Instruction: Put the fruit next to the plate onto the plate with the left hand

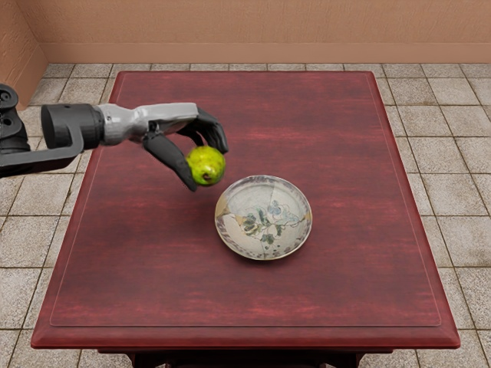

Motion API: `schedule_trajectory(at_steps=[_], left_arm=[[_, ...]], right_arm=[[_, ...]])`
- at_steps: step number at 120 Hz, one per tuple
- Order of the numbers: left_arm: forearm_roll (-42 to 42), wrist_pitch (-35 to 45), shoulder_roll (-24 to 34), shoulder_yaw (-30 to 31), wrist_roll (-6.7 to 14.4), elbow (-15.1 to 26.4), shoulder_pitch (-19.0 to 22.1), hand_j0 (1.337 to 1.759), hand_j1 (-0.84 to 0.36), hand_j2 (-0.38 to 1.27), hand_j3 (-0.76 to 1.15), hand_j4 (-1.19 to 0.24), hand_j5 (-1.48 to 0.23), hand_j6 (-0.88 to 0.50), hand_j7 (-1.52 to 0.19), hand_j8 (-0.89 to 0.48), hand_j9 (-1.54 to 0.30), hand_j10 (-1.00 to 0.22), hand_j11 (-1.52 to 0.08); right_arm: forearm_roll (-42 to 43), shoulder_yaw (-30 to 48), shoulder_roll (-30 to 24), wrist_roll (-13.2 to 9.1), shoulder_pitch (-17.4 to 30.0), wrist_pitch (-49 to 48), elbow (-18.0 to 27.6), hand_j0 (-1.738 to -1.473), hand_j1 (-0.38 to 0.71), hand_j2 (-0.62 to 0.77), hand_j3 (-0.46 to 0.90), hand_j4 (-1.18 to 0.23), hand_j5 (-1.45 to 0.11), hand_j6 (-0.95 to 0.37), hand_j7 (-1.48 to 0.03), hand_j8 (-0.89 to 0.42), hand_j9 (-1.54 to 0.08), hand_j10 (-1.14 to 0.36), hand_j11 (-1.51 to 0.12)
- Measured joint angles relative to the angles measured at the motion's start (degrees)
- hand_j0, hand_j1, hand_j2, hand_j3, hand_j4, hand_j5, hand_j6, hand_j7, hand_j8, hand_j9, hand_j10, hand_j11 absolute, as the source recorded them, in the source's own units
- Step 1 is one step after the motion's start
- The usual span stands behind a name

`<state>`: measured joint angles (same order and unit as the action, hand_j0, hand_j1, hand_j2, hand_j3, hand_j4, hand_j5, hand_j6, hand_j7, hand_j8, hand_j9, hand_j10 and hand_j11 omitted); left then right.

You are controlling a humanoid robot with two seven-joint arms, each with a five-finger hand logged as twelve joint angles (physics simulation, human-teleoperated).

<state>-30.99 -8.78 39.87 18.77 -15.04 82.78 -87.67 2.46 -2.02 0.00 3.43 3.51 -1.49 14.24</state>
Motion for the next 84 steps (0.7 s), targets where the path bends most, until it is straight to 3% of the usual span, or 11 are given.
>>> schedule_trajectory(at_steps=[49, 84], left_arm=[[0.04, 0.55, -8.67, -5.47, 0.01, -4.53, 4.37, 1.657, -0.21, 0.35, 0.00, -0.57, -0.76, -0.45, -0.76, -0.41, -0.76, -0.52, -0.76], [0.02, 0.58, -13.06, -7.01, 0.00, -9.02, 8.40, 1.658, -0.22, 0.42, 0.00, -0.57, -0.75, -0.46, -0.75, -0.42, -0.74, -0.54, -0.75]], right_arm=[[0.00, 0.00, 0.00, -0.01, 0.00, 0.00, 0.00, -1.658, -0.32, 0.00, 0.00, -0.02, -0.03, -0.02, -0.03, -0.02, -0.03, -0.02, -0.03], [0.00, 0.00, 0.00, 0.00, 0.00, 0.00, 0.00, -1.658, -0.32, 0.00, 0.00, -0.02, -0.03, -0.02, -0.03, -0.02, -0.03, -0.02, -0.03]])
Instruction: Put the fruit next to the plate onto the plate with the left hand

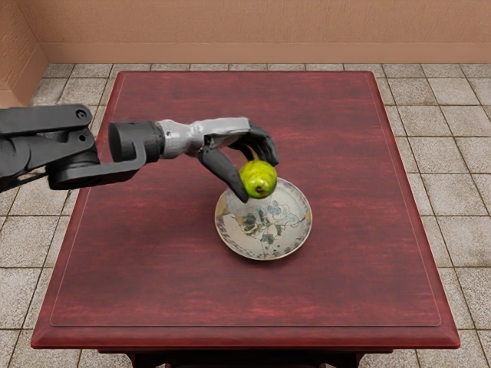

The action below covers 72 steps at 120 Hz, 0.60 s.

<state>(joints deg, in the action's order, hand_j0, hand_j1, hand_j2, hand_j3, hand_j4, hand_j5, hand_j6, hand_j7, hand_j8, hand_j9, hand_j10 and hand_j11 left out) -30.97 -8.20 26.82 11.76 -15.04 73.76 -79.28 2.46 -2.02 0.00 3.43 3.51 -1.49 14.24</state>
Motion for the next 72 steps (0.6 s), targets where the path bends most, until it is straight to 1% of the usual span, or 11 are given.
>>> schedule_trajectory(at_steps=[3, 4, 6, 18, 25, 29, 40, 45, 72], left_arm=[[-0.01, 0.02, -0.60, -0.03, 0.01, -0.50, 0.29, 1.658, -0.21, 0.40, 0.00, -0.57, -0.75, -0.46, -0.75, -0.43, -0.74, -0.54, -0.75], [-0.02, 0.01, -0.73, -0.03, 0.00, -0.65, 0.36, 1.658, -0.22, 0.42, 0.00, -0.57, -0.75, -0.46, -0.75, -0.42, -0.74, -0.54, -0.75], [0.00, 0.03, -1.27, -0.07, 0.00, -1.01, 0.84, 1.658, -0.21, 0.37, 0.00, -0.57, -0.74, -0.46, -0.75, -0.42, -0.74, -0.54, -0.75], [-0.09, 0.00, -3.52, -0.09, 0.00, -3.09, 2.69, 1.658, -0.23, 0.43, 0.00, -0.56, -0.75, -0.46, -0.74, -0.42, -0.74, -0.54, -0.74], [-0.03, 0.02, -4.35, -0.13, -0.01, -3.99, 3.38, 1.658, -0.24, 0.40, 0.00, -0.57, -0.74, -0.45, -0.74, -0.42, -0.74, -0.53, -0.74], [-0.06, 0.01, -4.56, -0.12, -0.02, -4.35, 4.04, 1.658, -0.25, 0.44, 0.00, -0.56, -0.74, -0.45, -0.74, -0.41, -0.74, -0.53, -0.74], [-0.03, 0.06, -4.67, -0.14, -0.03, -4.99, 4.70, 1.658, -0.24, 0.39, 0.00, -0.56, -0.74, -0.45, -0.73, -0.41, -0.74, -0.52, -0.74], [-0.05, 0.07, -4.67, -0.13, -0.04, -5.17, 5.05, 1.658, -0.24, 0.41, 0.00, -0.56, -0.74, -0.45, -0.73, -0.41, -0.74, -0.52, -0.74], [-0.03, 0.03, -4.67, -0.10, -0.03, -5.67, 5.44, 1.658, -0.24, 0.38, 0.00, -0.55, -0.72, -0.45, -0.72, -0.41, -0.72, -0.52, -0.73]], right_arm=[[0.00, 0.00, 0.00, 0.00, 0.00, 0.00, 0.00, -1.658, -0.32, 0.00, 0.00, -0.02, -0.03, -0.02, -0.03, -0.02, -0.03, -0.02, -0.03], [0.00, 0.00, 0.00, 0.00, 0.00, 0.00, 0.00, -1.658, -0.32, 0.00, 0.00, -0.02, -0.03, -0.02, -0.03, -0.02, -0.03, -0.02, -0.03], [0.00, 0.00, 0.00, 0.00, 0.00, 0.00, 0.00, -1.658, -0.32, 0.00, 0.00, -0.02, -0.03, -0.02, -0.03, -0.02, -0.03, -0.02, -0.03], [0.00, 0.00, 0.00, 0.00, 0.00, 0.00, 0.00, -1.658, -0.32, 0.00, 0.00, -0.02, -0.03, -0.02, -0.03, -0.02, -0.03, -0.02, -0.03], [0.00, 0.00, 0.00, 0.01, 0.00, 0.00, 0.00, -1.658, -0.32, 0.00, 0.00, -0.02, -0.03, -0.02, -0.03, -0.02, -0.03, -0.02, -0.03], [0.00, 0.00, 0.00, 0.01, 0.00, 0.00, 0.00, -1.658, -0.32, 0.00, 0.00, -0.02, -0.03, -0.02, -0.03, -0.02, -0.03, -0.02, -0.03], [0.00, 0.00, 0.00, 0.00, 0.00, 0.00, 0.00, -1.658, -0.32, 0.00, 0.00, -0.02, -0.03, -0.02, -0.03, -0.02, -0.03, -0.02, -0.03], [0.00, 0.00, 0.00, 0.00, 0.00, 0.00, 0.00, -1.658, -0.32, 0.00, 0.00, -0.02, -0.03, -0.02, -0.03, -0.02, -0.03, -0.02, -0.03], [0.00, 0.00, 0.00, 0.01, 0.00, 0.00, 0.00, -1.658, -0.32, 0.00, 0.00, -0.02, -0.03, -0.02, -0.03, -0.02, -0.03, -0.02, -0.03]])
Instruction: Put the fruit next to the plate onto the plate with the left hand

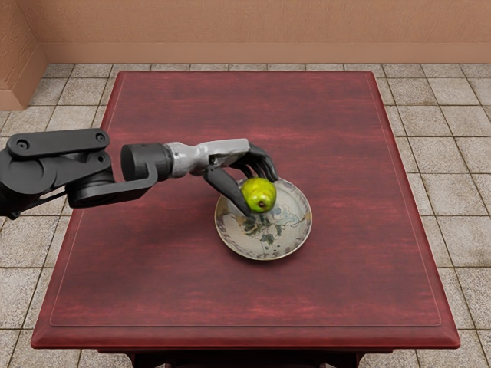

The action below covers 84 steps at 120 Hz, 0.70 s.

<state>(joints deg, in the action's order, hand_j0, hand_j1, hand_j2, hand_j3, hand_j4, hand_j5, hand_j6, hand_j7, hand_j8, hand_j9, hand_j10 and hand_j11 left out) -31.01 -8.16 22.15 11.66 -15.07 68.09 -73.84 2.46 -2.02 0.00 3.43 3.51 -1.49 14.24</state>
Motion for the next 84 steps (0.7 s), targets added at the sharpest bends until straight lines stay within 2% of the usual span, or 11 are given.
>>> schedule_trajectory(at_steps=[29, 56, 84], left_arm=[[0.10, -0.01, -0.53, 0.06, 0.04, -0.06, 0.54, 1.658, -0.18, 0.24, 0.00, -0.47, -0.61, -0.44, -0.61, -0.41, -0.61, -0.46, -0.62], [0.25, 0.05, -0.53, 0.04, 0.04, -0.07, 0.46, 1.658, 0.00, 0.11, 0.00, -0.30, -0.39, -0.29, -0.39, -0.28, -0.39, -0.30, -0.39], [1.16, -0.69, -0.42, -0.19, -0.02, 0.00, -1.78, 1.658, 0.19, 0.04, 0.00, -0.13, -0.17, -0.13, -0.17, -0.13, -0.17, -0.13, -0.17]], right_arm=[[0.00, 0.00, 0.00, -0.01, 0.00, 0.00, 0.00, -1.658, -0.32, 0.00, 0.00, -0.02, -0.03, -0.02, -0.03, -0.02, -0.03, -0.02, -0.03], [0.00, 0.00, 0.00, -0.01, 0.00, 0.00, 0.00, -1.658, -0.32, 0.00, 0.00, -0.02, -0.03, -0.02, -0.03, -0.02, -0.03, -0.02, -0.03], [0.00, 0.00, 0.00, -0.01, 0.00, 0.00, 0.00, -1.658, -0.32, 0.00, 0.00, -0.02, -0.03, -0.02, -0.03, -0.02, -0.03, -0.02, -0.03]])
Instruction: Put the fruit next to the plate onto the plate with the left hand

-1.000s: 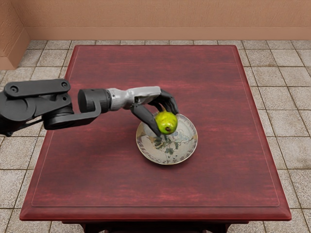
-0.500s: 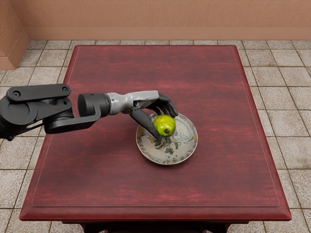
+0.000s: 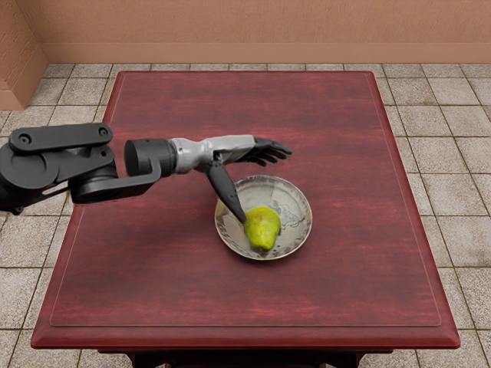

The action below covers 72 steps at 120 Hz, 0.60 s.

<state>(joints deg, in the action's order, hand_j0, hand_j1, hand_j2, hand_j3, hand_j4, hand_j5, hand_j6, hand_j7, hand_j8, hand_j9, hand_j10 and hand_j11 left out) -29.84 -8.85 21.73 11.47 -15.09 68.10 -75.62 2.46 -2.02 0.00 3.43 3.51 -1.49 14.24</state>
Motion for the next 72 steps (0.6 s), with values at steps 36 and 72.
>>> schedule_trajectory(at_steps=[36, 72], left_arm=[[22.26, -10.54, 11.15, -1.75, -0.03, 0.35, 1.08, 1.658, 0.31, 0.01, 0.00, -0.04, -0.05, -0.03, -0.05, -0.03, -0.05, -0.03, -0.05], [27.41, -23.79, 22.28, -1.73, -0.02, 0.37, 3.58, 1.658, 0.34, 0.00, 0.00, -0.01, -0.02, -0.01, -0.02, -0.01, -0.02, -0.01, -0.02]], right_arm=[[0.00, 0.00, 0.00, 0.00, 0.00, 0.00, 0.00, -1.658, -0.32, 0.00, 0.00, -0.02, -0.03, -0.02, -0.03, -0.02, -0.03, -0.02, -0.03], [0.00, 0.00, 0.00, 0.00, 0.00, 0.00, 0.00, -1.658, -0.32, 0.00, 0.00, -0.02, -0.03, -0.02, -0.03, -0.02, -0.03, -0.02, -0.03]])
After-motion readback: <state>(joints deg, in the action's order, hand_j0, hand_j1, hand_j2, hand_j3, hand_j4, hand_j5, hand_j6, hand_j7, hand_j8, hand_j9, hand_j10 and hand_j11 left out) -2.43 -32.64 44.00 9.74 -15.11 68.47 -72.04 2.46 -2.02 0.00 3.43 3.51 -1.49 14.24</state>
